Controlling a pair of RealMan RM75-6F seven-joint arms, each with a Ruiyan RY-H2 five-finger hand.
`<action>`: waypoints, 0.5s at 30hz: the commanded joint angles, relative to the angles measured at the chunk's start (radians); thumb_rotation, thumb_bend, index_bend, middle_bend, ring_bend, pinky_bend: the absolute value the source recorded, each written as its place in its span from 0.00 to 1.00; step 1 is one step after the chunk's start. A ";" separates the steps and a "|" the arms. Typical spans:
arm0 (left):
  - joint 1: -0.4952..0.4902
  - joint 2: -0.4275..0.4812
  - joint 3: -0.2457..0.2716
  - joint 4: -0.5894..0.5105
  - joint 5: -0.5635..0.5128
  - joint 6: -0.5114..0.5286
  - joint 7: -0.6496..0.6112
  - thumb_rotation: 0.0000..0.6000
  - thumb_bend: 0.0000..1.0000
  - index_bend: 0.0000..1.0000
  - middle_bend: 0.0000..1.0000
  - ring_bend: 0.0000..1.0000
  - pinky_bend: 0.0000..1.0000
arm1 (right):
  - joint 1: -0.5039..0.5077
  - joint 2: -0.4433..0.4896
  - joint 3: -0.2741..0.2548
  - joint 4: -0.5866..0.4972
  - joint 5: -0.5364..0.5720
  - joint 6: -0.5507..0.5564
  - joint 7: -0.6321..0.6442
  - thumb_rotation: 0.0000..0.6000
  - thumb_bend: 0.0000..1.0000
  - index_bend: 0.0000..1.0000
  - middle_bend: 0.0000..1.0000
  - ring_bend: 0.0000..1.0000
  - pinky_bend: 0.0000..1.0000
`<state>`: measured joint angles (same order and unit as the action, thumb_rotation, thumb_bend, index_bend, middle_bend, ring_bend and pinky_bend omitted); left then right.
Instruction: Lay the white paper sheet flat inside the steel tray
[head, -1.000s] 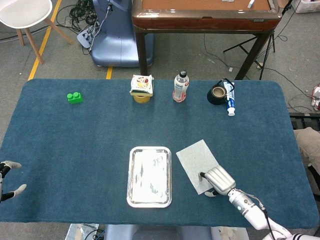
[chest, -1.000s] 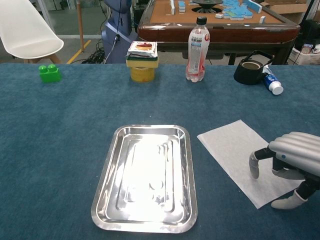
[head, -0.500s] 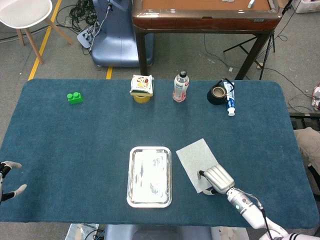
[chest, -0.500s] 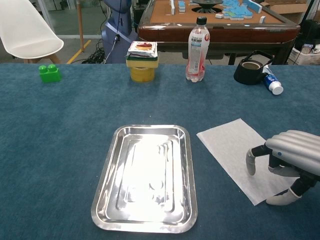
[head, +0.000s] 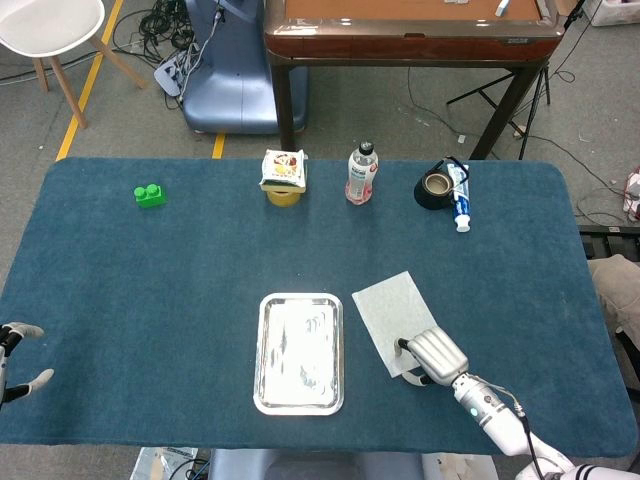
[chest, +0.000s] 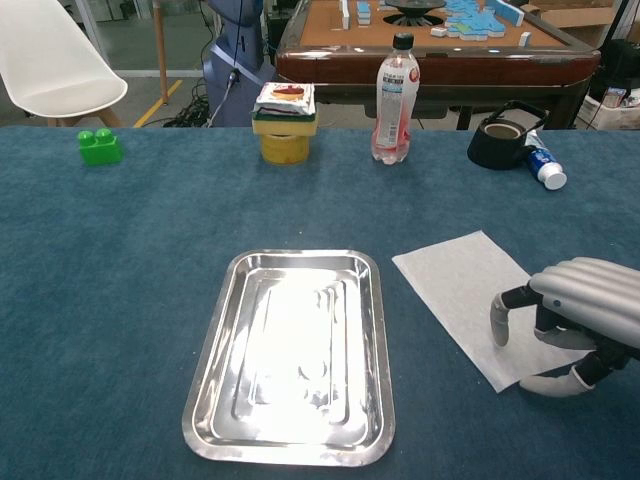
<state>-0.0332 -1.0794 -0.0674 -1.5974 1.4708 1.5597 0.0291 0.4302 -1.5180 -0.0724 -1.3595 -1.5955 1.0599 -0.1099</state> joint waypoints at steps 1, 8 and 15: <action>0.000 0.000 0.000 0.000 -0.001 0.000 0.000 1.00 0.01 0.41 0.38 0.31 0.47 | 0.000 -0.002 0.000 0.003 0.002 0.001 0.002 1.00 0.34 0.45 1.00 1.00 1.00; 0.000 0.000 -0.001 0.001 -0.002 -0.001 -0.001 1.00 0.01 0.41 0.38 0.31 0.47 | -0.001 -0.005 0.001 0.007 0.003 0.009 0.009 1.00 0.47 0.45 1.00 1.00 1.00; 0.000 0.000 -0.001 0.001 -0.003 -0.002 0.000 1.00 0.01 0.41 0.38 0.31 0.47 | -0.004 0.003 0.010 0.001 0.009 0.025 0.015 1.00 0.52 0.47 1.00 1.00 1.00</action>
<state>-0.0330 -1.0795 -0.0687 -1.5961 1.4677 1.5574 0.0288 0.4265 -1.5161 -0.0632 -1.3582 -1.5867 1.0845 -0.0949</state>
